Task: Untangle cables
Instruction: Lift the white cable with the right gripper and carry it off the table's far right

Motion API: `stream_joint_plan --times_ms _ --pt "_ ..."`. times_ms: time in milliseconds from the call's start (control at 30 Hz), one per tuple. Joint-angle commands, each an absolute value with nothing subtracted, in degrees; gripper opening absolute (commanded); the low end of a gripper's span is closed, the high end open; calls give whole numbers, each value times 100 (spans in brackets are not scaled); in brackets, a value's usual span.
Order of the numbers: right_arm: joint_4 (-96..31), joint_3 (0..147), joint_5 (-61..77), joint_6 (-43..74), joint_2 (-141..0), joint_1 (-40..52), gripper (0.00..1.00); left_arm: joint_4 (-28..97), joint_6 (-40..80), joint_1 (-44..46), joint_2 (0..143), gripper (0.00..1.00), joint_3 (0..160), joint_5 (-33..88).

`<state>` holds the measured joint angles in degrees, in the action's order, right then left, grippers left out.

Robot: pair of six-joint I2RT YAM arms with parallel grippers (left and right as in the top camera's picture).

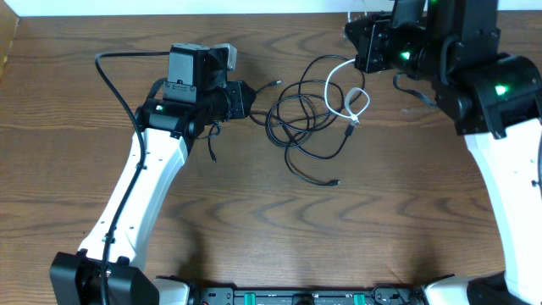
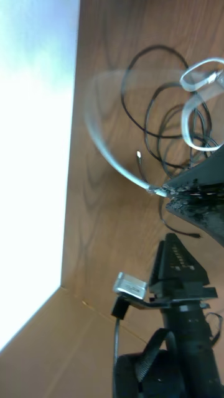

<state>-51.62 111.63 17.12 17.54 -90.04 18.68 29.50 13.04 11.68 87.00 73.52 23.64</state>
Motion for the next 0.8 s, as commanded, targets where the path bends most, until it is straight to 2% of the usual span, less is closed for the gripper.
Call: stream_joint_plan --times_ms 0,333,467,767 --pt "-5212 11229 1079 1667 -8910 1914 1 2952 1225 1160 8659 33 7404 2327" --pt "-5135 12022 -762 1400 -8737 1483 1 2950 1225 1160 8659 33 7404 2327" --pt "-4840 12258 -976 1291 -8737 987 1 2950 1225 1160 8659 33 7404 2327" --pt "-3288 12291 -1004 1061 -9076 -333 1 2908 1225 1160 8659 33 7404 2324"
